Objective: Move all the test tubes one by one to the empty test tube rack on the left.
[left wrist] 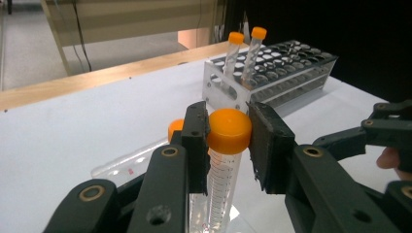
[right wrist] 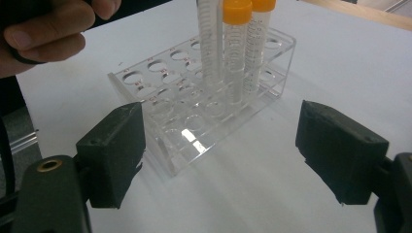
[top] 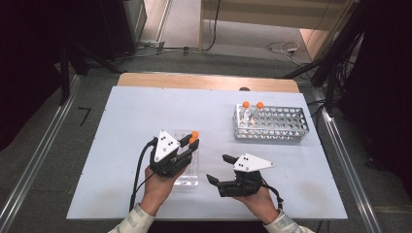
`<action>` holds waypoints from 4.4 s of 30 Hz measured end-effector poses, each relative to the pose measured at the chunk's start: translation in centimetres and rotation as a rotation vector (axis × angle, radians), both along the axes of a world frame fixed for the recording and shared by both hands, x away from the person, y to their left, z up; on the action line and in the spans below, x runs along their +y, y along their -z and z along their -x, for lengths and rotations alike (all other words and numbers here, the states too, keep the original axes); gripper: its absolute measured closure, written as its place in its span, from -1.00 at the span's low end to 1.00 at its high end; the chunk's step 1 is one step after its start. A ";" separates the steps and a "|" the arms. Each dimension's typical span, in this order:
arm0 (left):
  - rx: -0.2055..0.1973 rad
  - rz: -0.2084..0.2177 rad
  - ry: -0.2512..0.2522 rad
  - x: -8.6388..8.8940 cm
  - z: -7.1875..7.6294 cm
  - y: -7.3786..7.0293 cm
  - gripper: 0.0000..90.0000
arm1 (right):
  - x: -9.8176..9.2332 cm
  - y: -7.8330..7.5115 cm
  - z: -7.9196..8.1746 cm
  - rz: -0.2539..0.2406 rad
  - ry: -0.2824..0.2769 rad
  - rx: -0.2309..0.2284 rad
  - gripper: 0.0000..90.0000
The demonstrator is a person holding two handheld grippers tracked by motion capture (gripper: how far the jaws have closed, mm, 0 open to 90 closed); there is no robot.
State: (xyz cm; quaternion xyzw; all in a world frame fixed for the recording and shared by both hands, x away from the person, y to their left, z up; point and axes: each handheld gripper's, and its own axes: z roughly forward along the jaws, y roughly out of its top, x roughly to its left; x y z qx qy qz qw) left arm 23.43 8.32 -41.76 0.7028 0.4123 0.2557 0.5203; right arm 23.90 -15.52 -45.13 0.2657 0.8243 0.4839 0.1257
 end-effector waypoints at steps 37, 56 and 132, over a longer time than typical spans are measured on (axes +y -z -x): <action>0.034 0.022 -0.033 0.8 1.2 -0.1 -0.34 | -1.4 -0.2 -1.5 0.021 0.144 -0.039 -0.55; 0.030 0.038 -0.059 2.5 1.4 -0.2 -0.34 | -4.7 -1.6 -8.8 0.055 0.543 -0.082 -0.24; 0.039 0.036 -0.052 2.6 1.6 0.1 -0.33 | -7.0 -6.3 -10.5 -0.057 0.483 -0.130 0.60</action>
